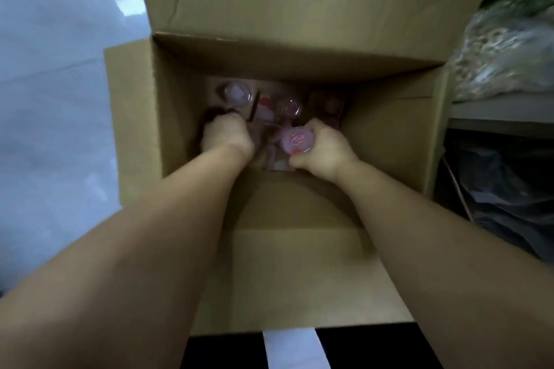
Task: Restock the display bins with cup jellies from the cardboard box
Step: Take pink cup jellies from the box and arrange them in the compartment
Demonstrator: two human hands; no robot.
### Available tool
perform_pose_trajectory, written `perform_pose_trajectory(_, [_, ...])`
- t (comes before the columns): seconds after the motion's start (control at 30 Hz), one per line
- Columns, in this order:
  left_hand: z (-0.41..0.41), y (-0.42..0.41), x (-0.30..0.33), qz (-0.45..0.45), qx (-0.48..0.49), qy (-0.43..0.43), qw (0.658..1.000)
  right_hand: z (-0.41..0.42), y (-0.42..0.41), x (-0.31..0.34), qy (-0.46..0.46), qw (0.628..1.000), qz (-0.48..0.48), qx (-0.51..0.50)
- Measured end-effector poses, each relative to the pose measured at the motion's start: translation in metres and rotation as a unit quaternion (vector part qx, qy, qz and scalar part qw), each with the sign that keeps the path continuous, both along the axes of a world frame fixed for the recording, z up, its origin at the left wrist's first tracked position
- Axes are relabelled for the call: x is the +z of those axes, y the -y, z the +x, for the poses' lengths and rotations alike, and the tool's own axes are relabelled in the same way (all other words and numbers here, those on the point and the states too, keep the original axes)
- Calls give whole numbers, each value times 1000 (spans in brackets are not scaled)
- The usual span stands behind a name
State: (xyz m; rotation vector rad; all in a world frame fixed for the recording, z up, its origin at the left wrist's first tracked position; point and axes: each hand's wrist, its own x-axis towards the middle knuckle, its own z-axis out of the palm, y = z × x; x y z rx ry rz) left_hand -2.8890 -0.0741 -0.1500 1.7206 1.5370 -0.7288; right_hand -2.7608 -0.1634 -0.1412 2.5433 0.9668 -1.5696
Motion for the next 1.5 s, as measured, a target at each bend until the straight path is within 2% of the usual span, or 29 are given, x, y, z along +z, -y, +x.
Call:
perform_pose_trajectory(0.03, [-2,4,16,-35,98,49,993,-1,0,16,-12,998,20,-55])
perform_pose_trajectory(0.07, [-5,10,36,-79,211,105,969,-2,1,35,-26,993,39,-107])
perform_pose_trajectory(0.1, [-9,16,59,-122,329,162,922,-5,2,56,-48,985,59,-157])
perform_pose_trajectory(0.17, [-18,25,115,-189,504,254,804,-12,0,112,-105,957,103,-249])
perform_pose_trajectory(0.2, [-24,26,147,-212,547,291,756,-15,-2,143,-132,942,126,-283])
perform_pose_trajectory(0.23, [-29,26,179,-225,565,326,724,-18,-4,176,-154,928,153,-303])
perform_pose_trajectory(0.27, [-34,24,213,-233,562,362,706,-19,-6,212,-171,918,179,-311])
perform_pose_trajectory(0.33, [-41,15,286,-247,504,433,706,-19,-12,289,-189,906,223,-306])
perform_pose_trajectory(0.43, [-41,0,398,-215,358,510,752,-18,-13,405,-176,893,293,-293])
perform_pose_trajectory(0.53, [-30,-8,499,-145,242,566,775,-18,-6,511,-158,873,366,-281])
perform_pose_trajectory(0.7, [2,10,627,-75,68,615,782,-2,31,647,-33,853,460,-244])
perform_pose_trajectory(0.8, [33,35,681,-63,3,638,767,13,67,705,59,837,498,-219])
perform_pose_trajectory(0.9, [70,63,722,-71,-66,663,743,31,113,744,147,816,513,-222])
perform_pose_trajectory(1.0, [108,88,750,-66,-144,680,716,53,159,768,197,795,511,-262])
perform_pose_trajectory(1.13, [161,122,773,-45,-173,688,703,89,204,784,267,774,514,-254])
perform_pose_trajectory(1.27, [206,146,785,-62,-191,687,699,130,240,793,295,766,498,-281])
perform_pose_trajectory(1.4, [244,157,795,5,-256,658,709,167,257,793,330,761,470,-301])
perform_pose_trajectory(1.5, [269,161,804,56,-338,642,686,187,255,787,354,780,428,-289])
